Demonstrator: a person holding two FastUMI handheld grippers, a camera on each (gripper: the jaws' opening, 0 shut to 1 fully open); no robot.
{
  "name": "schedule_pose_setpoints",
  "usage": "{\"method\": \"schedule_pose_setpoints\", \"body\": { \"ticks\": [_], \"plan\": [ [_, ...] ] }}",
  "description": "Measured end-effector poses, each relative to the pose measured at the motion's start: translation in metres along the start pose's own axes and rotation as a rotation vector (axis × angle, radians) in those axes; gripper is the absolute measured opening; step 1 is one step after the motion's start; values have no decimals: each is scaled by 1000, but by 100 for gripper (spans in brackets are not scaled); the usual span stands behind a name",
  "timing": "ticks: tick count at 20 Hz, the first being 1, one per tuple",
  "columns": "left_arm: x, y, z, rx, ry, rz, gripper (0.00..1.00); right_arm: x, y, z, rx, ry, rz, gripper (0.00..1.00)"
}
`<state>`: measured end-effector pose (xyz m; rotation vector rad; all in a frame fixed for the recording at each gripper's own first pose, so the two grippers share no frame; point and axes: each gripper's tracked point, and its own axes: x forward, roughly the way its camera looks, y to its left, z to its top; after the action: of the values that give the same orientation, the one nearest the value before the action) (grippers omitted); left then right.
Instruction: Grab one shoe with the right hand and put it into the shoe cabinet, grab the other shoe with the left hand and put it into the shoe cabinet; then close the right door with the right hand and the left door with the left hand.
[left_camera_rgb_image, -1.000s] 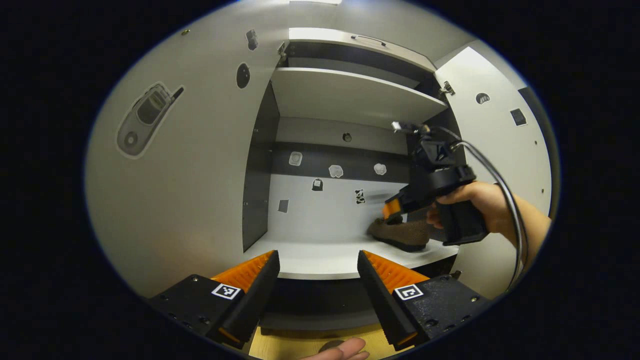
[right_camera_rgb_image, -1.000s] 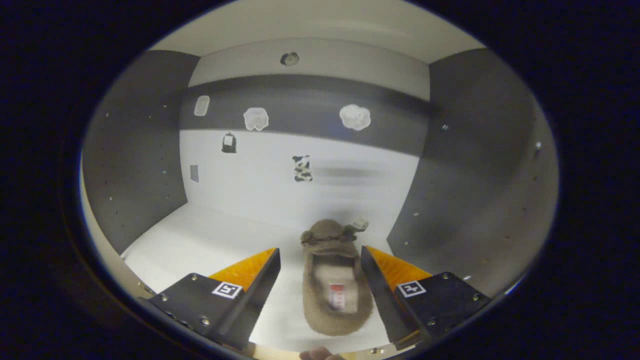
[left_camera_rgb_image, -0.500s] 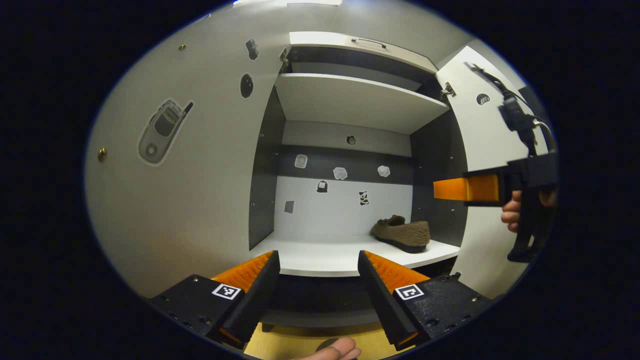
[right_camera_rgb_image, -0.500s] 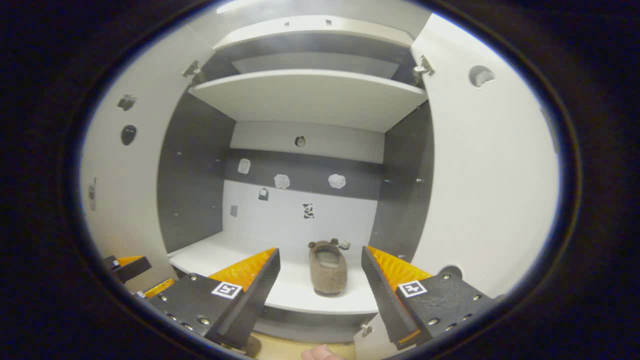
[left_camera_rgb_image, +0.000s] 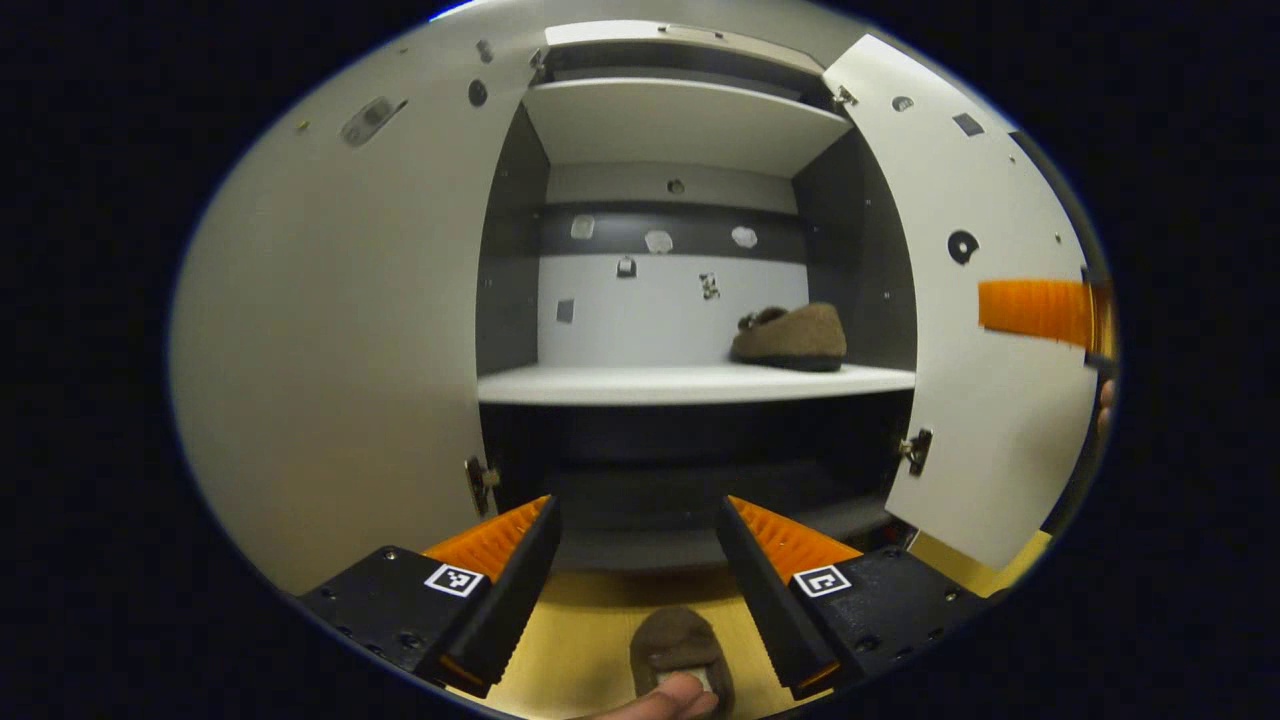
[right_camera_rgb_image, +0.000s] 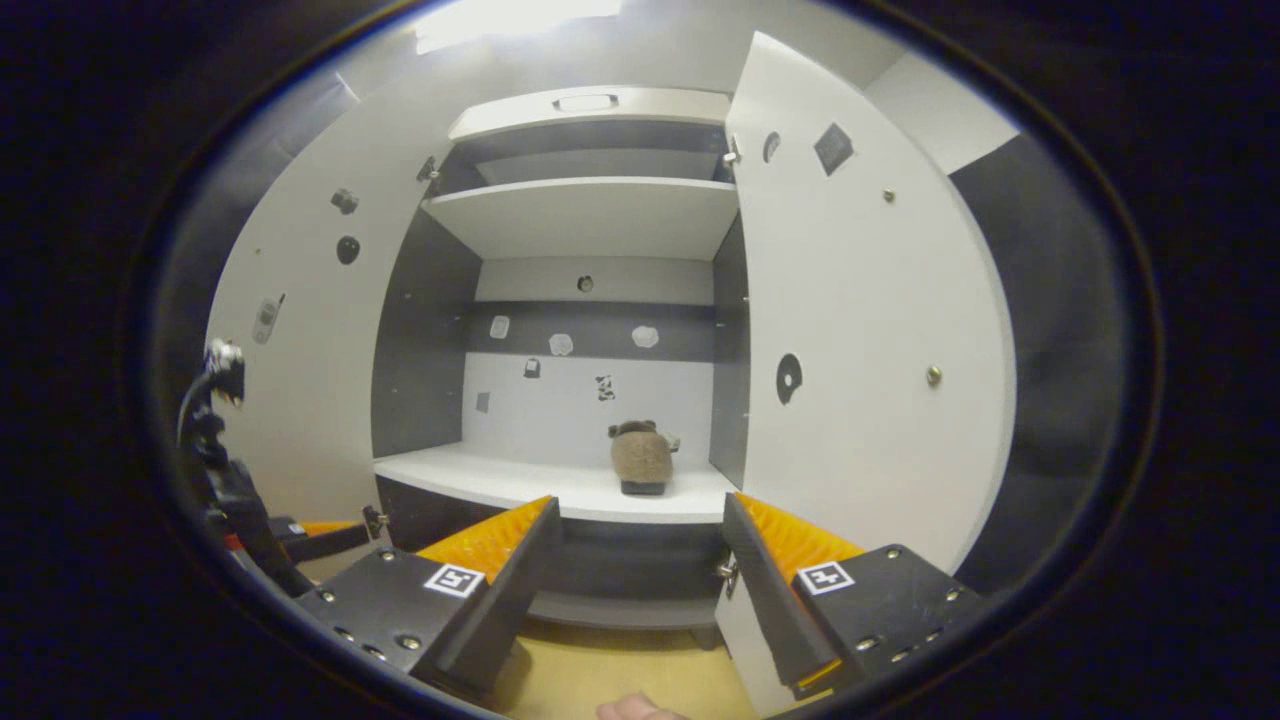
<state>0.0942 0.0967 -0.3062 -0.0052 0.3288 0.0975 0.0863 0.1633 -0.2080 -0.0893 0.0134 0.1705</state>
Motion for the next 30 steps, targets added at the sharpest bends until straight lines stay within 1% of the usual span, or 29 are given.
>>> {"method": "schedule_pose_setpoints", "body": {
  "ticks": [1, 3, 5, 10, 13, 15, 16, 17, 18, 19, 20, 22, 23, 24, 26, 30],
  "plan": [
    [-1, 0, -20, 0, 41, -3, 96, -7, 7, -5, 21, -3, 34, 99],
    [2, 2, -51, 18, 102, -13, 97, -15, 13, -13, 8, -13, 64, 98],
    [5, 8, -83, 34, 202, 3, 97, -18, 16, -24, -10, -11, 64, 98],
    [-5, 8, -155, 10, 393, -23, 98, -17, 14, -56, -17, 56, 61, 98],
    [-13, 4, -188, 14, 485, -46, 98, -16, 22, -72, 5, 86, 92, 98],
    [-12, 6, -205, 25, 546, -53, 98, -12, 20, -82, -10, 108, 89, 98],
    [-8, 2, -209, -5, 561, -79, 94, -12, 20, -87, -15, 119, 84, 98],
    [-5, -8, -214, -46, 579, -129, 87, -12, 19, -91, -18, 127, 77, 98],
    [0, -15, -217, -72, 582, -169, 76, -11, 16, -90, -17, 127, 65, 98],
    [3, -13, -223, -67, 591, -174, 66, -11, 12, -88, -16, 121, 50, 98],
    [6, -6, -222, -51, 580, -161, 43, -11, 9, -87, -12, 115, 41, 98],
    [6, -4, -218, -58, 570, -166, 6, -13, 5, -82, 1, 105, 33, 98],
    [1, -2, -218, -41, 572, -165, 4, -14, 3, -80, 6, 103, 31, 98],
    [0, -2, -211, -20, 554, -163, 4, -14, 0, -80, 8, 101, 26, 98],
    [-2, 1, -188, 2, 499, -146, 3, -16, -8, -77, 6, 97, 9, 98],
    [-7, 7, -121, 66, 342, -109, 3, -20, -19, -69, 10, 93, -11, 98]
  ]
}}
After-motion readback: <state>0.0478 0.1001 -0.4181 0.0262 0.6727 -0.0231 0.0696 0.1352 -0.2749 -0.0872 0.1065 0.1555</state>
